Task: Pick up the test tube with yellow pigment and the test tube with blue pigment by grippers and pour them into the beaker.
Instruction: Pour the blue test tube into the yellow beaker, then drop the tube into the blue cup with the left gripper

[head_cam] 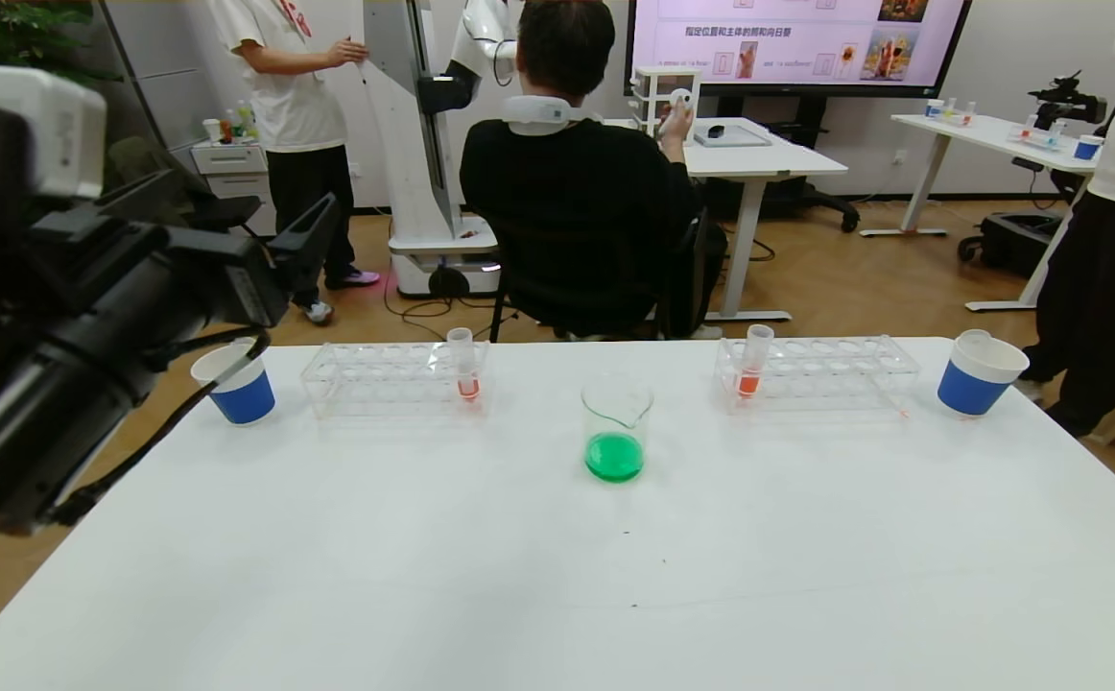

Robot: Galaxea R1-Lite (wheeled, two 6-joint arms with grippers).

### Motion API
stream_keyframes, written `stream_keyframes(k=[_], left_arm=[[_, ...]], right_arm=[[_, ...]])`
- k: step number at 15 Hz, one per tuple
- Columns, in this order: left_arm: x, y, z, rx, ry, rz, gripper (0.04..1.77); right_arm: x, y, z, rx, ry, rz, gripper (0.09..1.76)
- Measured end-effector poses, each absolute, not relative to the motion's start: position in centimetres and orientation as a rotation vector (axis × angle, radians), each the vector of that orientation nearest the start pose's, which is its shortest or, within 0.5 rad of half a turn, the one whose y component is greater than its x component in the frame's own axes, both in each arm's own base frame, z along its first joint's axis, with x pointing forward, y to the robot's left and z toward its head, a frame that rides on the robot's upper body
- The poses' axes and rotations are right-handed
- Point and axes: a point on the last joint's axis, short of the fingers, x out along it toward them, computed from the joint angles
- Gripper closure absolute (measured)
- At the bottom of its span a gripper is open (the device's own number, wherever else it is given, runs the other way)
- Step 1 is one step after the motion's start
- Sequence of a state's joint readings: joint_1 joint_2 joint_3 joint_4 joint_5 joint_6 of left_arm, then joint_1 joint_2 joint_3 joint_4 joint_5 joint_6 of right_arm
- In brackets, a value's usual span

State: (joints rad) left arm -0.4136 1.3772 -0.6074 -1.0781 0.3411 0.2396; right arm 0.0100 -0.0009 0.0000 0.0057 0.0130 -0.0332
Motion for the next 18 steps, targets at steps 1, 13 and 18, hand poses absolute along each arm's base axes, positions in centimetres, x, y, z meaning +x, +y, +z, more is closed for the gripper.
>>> stream_keyframes(k=[1,13,18], left_arm=[[19.0,-7.4,25.3,0.129,-0.285,-0.030,0.06],[4.6,0.6,23.8,0.252,-0.220,0.353,0.06],[-2.0,0.4,19.7,0.169,-0.340,0.245,0.06]], right_arm=[[-2.3,0.0,7.5,-0.034,0.004,0.024,0.11],[-2.3,0.0,7.5,-0.033,0.005,0.023,0.11],[-2.3,0.0,7.5,-0.033,0.005,0.023,0.11]])
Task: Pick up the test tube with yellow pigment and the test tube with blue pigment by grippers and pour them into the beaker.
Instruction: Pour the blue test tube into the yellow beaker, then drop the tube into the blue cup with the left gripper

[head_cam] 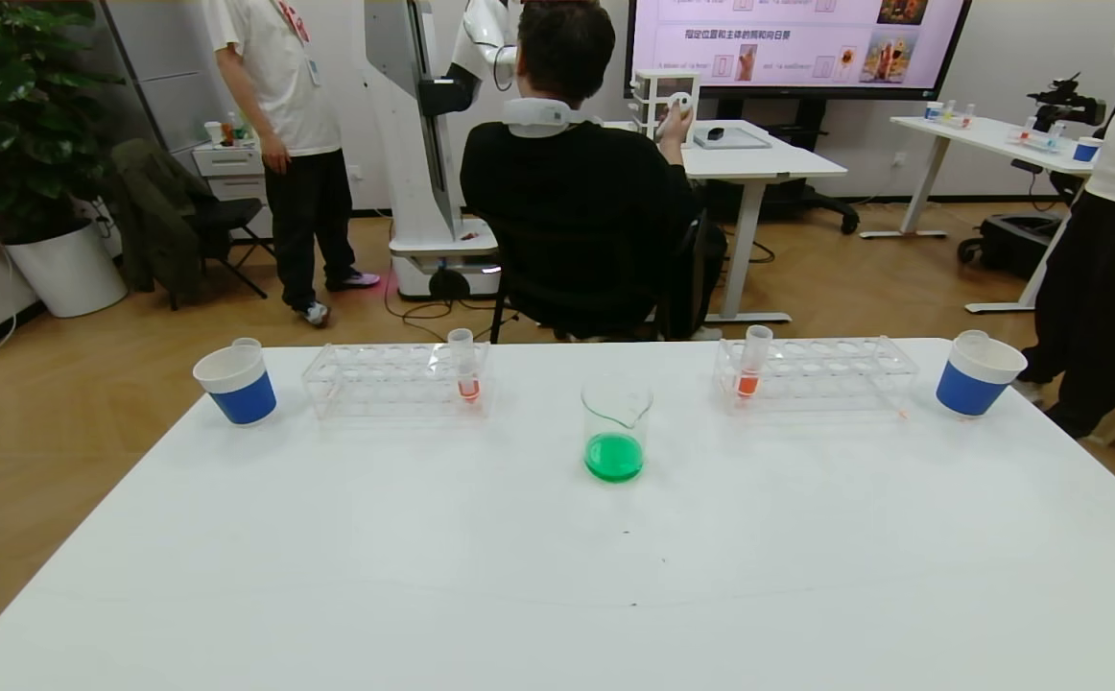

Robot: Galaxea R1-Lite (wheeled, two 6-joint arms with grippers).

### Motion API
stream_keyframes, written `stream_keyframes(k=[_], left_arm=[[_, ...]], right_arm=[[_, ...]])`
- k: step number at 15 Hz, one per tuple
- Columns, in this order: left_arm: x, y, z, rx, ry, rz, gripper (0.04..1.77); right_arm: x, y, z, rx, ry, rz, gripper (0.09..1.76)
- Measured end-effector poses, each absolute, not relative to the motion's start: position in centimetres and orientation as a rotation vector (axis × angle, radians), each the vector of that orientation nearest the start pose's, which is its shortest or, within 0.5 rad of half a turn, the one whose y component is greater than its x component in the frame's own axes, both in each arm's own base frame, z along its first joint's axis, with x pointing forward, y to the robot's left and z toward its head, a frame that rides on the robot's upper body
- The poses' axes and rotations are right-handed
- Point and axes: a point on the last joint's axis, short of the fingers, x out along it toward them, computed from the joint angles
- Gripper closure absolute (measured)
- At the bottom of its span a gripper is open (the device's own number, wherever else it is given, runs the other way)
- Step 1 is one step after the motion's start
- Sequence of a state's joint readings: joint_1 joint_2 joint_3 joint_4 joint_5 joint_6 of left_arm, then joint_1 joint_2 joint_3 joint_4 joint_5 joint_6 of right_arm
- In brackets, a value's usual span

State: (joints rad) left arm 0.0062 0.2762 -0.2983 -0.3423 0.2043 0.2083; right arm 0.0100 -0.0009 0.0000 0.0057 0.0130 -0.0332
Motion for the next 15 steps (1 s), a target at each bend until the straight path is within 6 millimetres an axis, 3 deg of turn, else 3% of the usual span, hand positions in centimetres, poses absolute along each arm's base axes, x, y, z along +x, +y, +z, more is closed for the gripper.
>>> stream_keyframes(k=[2,5,8,10,15], left_arm=[[-3.0,0.3,17.2,0.151,-0.370,0.184,0.06],[-2.9,0.2,12.6,0.087,-0.335,0.098,0.06],[-2.3,0.1,8.7,0.032,-0.091,0.042,0.06],[-2.3,0.0,7.5,0.032,0.018,-0.016,0.06],[-2.4,0.0,7.5,0.039,0.031,-0.024,0.06]], right_arm=[[-2.3,0.0,7.5,-0.034,0.005,0.023,0.11],[-2.3,0.0,7.5,-0.034,0.004,0.023,0.11],[-2.3,0.0,7.5,-0.033,0.005,0.023,0.11],[-2.3,0.0,7.5,-0.033,0.005,0.022,0.11],[-2.3,0.0,7.5,-0.035,0.005,0.024,0.11]])
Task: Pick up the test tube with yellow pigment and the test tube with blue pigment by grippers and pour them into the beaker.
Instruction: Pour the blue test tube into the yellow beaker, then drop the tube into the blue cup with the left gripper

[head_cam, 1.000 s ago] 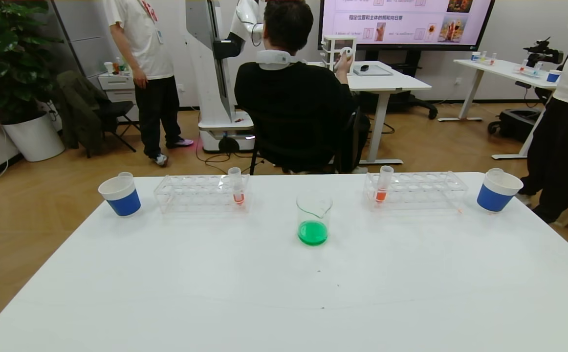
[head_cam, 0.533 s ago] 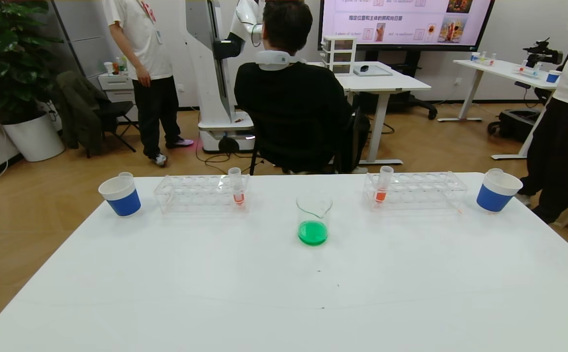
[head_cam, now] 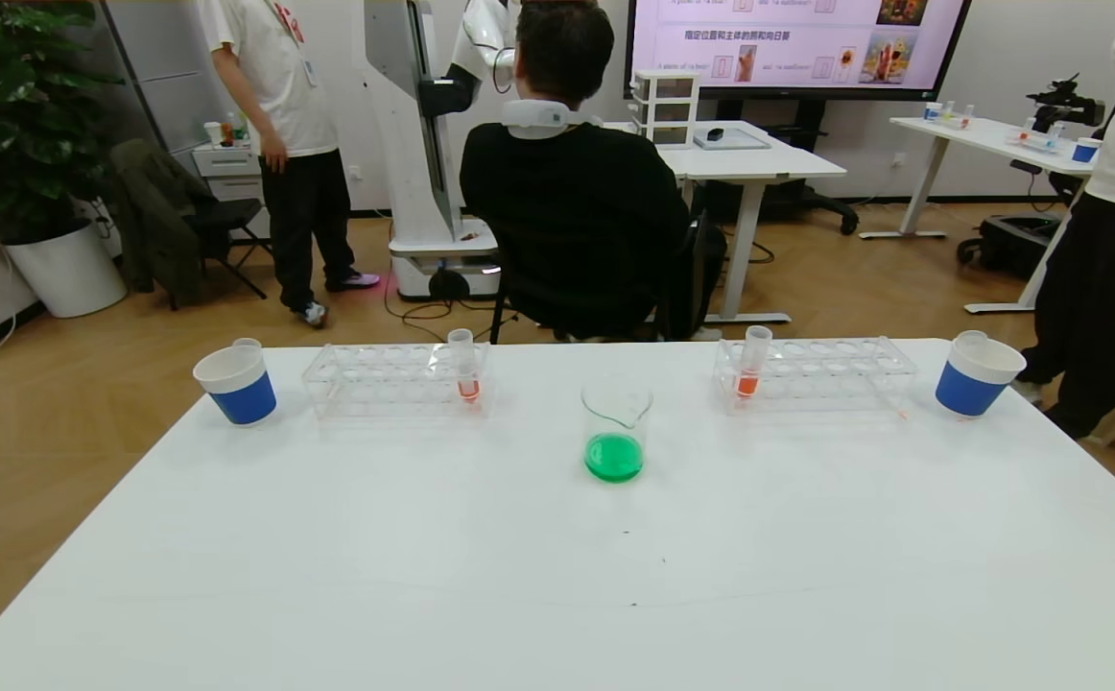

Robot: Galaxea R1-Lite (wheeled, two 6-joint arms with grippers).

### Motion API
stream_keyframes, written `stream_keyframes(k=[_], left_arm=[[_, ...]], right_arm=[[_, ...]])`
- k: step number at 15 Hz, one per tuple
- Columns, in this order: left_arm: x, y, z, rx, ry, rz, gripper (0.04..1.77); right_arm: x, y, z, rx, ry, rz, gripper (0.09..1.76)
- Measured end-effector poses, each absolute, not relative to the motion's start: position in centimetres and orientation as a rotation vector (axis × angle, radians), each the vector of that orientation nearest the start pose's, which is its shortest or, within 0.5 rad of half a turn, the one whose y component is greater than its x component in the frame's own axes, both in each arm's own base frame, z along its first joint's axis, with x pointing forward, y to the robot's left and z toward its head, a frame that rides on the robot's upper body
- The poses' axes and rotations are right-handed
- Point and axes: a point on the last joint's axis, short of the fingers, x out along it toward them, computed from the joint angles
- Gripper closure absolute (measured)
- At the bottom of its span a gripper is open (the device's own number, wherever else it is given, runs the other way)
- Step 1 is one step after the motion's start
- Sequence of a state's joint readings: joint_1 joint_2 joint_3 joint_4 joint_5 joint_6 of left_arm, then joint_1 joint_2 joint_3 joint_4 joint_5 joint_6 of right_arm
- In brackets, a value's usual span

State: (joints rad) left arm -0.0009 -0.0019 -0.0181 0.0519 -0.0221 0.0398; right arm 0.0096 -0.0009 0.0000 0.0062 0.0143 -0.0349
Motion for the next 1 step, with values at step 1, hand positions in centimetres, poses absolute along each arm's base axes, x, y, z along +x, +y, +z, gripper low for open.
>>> stream_keyframes(k=[1], left_arm=[[-2.43,-0.03,7.54,0.027,0.027,-0.015,0.06]], right_arm=[[-2.29,0.01,7.48,-0.038,0.005,0.026,0.11]])
